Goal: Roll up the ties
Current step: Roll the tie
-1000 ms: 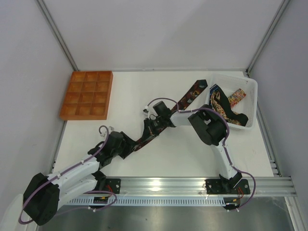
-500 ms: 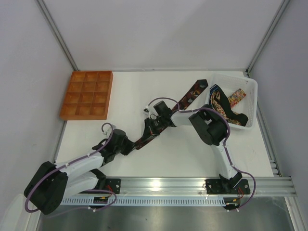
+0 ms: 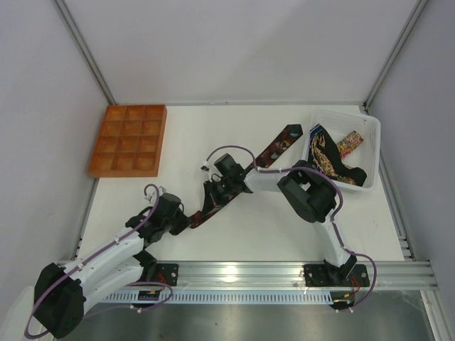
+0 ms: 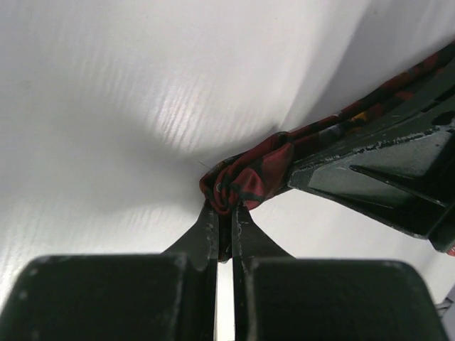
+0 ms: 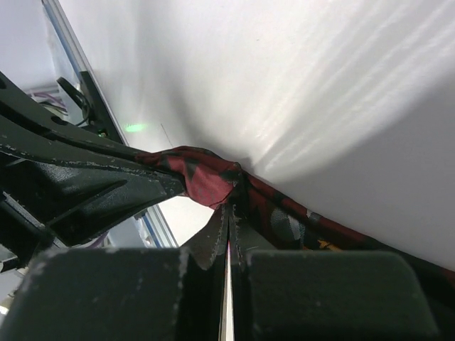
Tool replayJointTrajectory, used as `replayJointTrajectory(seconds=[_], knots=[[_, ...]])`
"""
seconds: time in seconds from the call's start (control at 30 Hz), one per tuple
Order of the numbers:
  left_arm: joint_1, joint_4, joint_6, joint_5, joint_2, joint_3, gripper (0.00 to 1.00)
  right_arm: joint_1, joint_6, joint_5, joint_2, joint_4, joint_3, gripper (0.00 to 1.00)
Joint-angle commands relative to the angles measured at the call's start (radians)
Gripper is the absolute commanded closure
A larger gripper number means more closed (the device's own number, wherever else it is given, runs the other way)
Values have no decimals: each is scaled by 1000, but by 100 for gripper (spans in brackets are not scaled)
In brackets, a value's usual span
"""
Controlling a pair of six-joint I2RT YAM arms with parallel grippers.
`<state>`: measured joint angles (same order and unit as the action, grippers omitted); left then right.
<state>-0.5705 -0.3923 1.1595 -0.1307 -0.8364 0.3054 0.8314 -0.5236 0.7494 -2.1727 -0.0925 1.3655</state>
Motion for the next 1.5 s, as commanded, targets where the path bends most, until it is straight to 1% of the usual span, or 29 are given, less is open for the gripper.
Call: replayJointTrajectory(seconds=[0.0, 0.17, 0.33, 0.87, 1.1, 1.23, 1.33, 1.47], knots=[[6, -138, -57, -32, 3, 49, 100, 21, 17, -120, 27, -38, 18, 100], [6, -160, -78, -24, 3, 80, 99, 44, 22, -162, 88, -70, 40, 100], [6, -183, -92, -29, 10, 106, 100, 63, 40, -185, 108, -116, 70, 100], [8, -215, -98, -30, 19, 136, 100, 113, 24, -174, 31, -102, 113, 100], [6, -284, -124, -50, 36, 213, 100, 137, 24, -197, 2, -101, 107, 100], [4, -289, -156, -29, -1, 253, 99, 143, 11, -190, -1, -76, 107, 100], [6, -261, -181, 9, -44, 273, 100, 147, -7, -170, -4, -53, 107, 100], [4, -241, -196, 17, -93, 291, 100, 147, -41, -136, -4, -6, 95, 100]])
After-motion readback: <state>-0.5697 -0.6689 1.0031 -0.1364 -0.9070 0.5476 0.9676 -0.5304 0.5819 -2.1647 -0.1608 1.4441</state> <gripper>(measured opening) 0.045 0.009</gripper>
